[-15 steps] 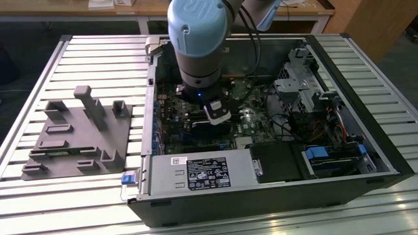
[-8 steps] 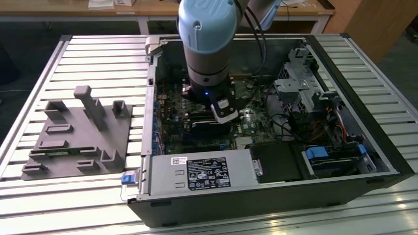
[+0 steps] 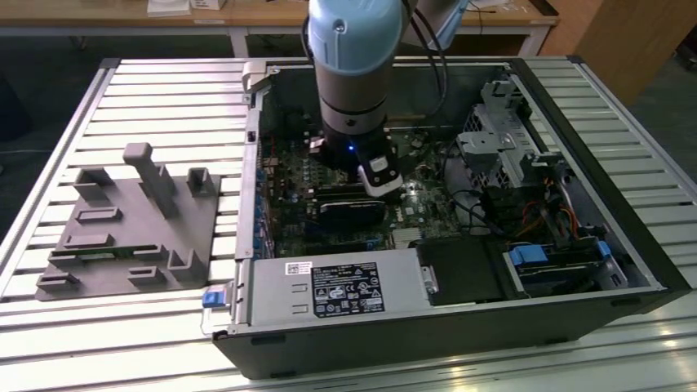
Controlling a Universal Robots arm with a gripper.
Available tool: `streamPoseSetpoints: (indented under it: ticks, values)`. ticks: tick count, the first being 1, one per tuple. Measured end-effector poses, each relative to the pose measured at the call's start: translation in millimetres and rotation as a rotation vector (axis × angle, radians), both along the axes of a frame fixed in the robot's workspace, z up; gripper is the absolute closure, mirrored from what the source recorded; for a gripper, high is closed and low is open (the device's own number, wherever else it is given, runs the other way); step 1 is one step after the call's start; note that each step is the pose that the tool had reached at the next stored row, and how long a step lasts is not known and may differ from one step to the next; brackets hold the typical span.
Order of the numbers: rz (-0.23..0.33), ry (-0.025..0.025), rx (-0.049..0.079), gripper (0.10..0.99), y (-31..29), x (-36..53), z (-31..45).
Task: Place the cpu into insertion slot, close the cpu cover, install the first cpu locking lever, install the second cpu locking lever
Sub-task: 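Install the second cpu locking lever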
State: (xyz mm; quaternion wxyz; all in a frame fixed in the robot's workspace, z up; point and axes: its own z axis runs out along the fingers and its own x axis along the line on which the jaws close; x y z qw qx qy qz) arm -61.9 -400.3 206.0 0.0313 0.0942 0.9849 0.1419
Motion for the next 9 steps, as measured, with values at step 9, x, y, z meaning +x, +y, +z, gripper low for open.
streamPoseSetpoints:
  ticks: [9]
  values:
    - [0.0,0.0068,-0.043,0.98,21.2,5.8,0.0]
